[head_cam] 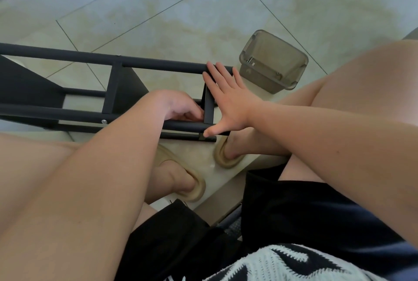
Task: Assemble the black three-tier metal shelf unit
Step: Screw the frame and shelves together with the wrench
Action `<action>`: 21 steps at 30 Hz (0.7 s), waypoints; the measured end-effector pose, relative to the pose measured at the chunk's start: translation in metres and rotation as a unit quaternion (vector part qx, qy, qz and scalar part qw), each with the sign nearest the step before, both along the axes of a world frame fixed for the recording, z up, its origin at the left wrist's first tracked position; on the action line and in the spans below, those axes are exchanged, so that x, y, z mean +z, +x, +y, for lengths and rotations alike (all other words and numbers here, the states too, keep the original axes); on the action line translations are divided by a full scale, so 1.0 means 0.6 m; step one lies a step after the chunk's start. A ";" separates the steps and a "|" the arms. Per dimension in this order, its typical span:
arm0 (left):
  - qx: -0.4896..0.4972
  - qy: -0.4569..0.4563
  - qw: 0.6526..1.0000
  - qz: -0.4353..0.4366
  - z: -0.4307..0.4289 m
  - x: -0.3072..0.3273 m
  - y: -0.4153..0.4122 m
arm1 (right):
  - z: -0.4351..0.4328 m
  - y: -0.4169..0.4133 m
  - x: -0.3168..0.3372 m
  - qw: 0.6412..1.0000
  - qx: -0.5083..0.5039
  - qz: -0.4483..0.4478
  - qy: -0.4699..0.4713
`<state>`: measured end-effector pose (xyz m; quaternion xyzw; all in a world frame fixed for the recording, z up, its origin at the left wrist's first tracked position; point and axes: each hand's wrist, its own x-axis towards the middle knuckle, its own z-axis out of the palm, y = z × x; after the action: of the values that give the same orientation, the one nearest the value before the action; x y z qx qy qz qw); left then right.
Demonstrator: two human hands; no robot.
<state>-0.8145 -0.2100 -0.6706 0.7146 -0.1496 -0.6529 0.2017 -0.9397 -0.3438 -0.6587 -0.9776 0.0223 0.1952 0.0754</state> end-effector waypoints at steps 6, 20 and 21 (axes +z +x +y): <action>0.003 0.013 1.000 0.010 -0.001 -0.011 -0.001 | 0.001 0.000 0.002 1.000 -0.002 0.000 0.001; 0.000 0.012 1.000 0.007 0.001 -0.024 0.002 | 0.003 -0.001 0.001 1.000 -0.005 -0.003 0.001; 0.000 0.014 1.000 0.009 0.001 -0.023 0.001 | 0.003 -0.001 0.000 1.000 -0.005 -0.003 0.000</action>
<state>-0.8139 -0.2097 -0.6842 0.7113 -0.1385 -0.6616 0.1926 -0.9403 -0.3419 -0.6587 -0.9780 0.0272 0.1919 0.0766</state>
